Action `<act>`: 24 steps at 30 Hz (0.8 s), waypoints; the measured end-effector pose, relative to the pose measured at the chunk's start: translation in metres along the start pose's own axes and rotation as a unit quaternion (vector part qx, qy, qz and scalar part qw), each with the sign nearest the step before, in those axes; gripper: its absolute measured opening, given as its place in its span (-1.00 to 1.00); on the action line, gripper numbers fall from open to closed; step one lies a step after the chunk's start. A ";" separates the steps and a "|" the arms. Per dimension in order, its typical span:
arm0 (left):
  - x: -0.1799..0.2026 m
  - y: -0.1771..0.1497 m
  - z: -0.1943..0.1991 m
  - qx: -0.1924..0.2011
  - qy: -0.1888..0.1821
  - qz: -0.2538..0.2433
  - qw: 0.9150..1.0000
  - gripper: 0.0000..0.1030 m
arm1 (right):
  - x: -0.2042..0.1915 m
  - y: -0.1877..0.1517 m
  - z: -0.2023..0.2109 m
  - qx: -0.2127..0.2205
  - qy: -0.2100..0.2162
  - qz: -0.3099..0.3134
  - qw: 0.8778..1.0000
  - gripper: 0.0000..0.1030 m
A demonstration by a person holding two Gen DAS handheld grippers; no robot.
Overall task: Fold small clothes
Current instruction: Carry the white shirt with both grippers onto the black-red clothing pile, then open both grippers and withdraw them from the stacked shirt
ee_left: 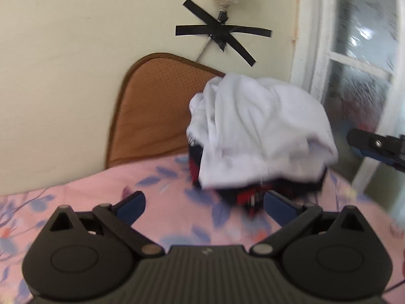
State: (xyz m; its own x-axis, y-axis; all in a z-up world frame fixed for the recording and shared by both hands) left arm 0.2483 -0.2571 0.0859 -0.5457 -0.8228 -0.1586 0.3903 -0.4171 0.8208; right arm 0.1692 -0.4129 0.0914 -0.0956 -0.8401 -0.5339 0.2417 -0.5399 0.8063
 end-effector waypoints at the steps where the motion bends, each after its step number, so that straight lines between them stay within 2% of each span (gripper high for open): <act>1: 0.004 -0.009 0.010 -0.001 0.004 -0.007 1.000 1.00 | -0.003 -0.012 0.011 -0.007 0.006 -0.012 1.000 0.37; 8: 0.013 -0.072 0.083 -0.013 0.030 -0.018 0.999 1.00 | -0.027 -0.088 0.081 -0.025 0.012 -0.054 0.998 0.41; 14: 0.014 -0.102 0.129 -0.002 0.035 -0.018 0.999 1.00 | -0.046 -0.113 0.134 -0.013 0.000 -0.028 1.000 0.42; 18: 0.012 -0.114 0.149 0.008 0.032 -0.020 0.999 1.00 | -0.065 -0.109 0.173 0.003 0.007 0.003 1.000 0.42; 22: 0.006 -0.113 0.161 0.020 0.034 -0.017 0.999 1.00 | -0.102 -0.075 0.231 0.084 0.029 0.074 0.993 0.42; 24: 0.002 -0.114 0.165 0.026 0.033 -0.010 0.999 1.00 | -0.118 -0.058 0.259 0.117 0.062 0.085 0.987 0.49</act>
State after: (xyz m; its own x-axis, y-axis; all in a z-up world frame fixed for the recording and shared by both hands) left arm 0.0802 -0.1476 0.0829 -0.5021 -0.8392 -0.2090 0.3404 -0.4139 0.8443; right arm -0.0837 -0.2958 0.1735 0.0500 -0.9150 -0.4003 0.0127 -0.4002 0.9164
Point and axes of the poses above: each gripper's, at about its wrist camera, not at the fingertips, and z roughly against the way its jaws point, x to its right, y to its top, the point moved 7 cm from there along -z, roughly the way its jaws point, and after that the axes turned 11 degrees about -z, right-handed, at the moved point
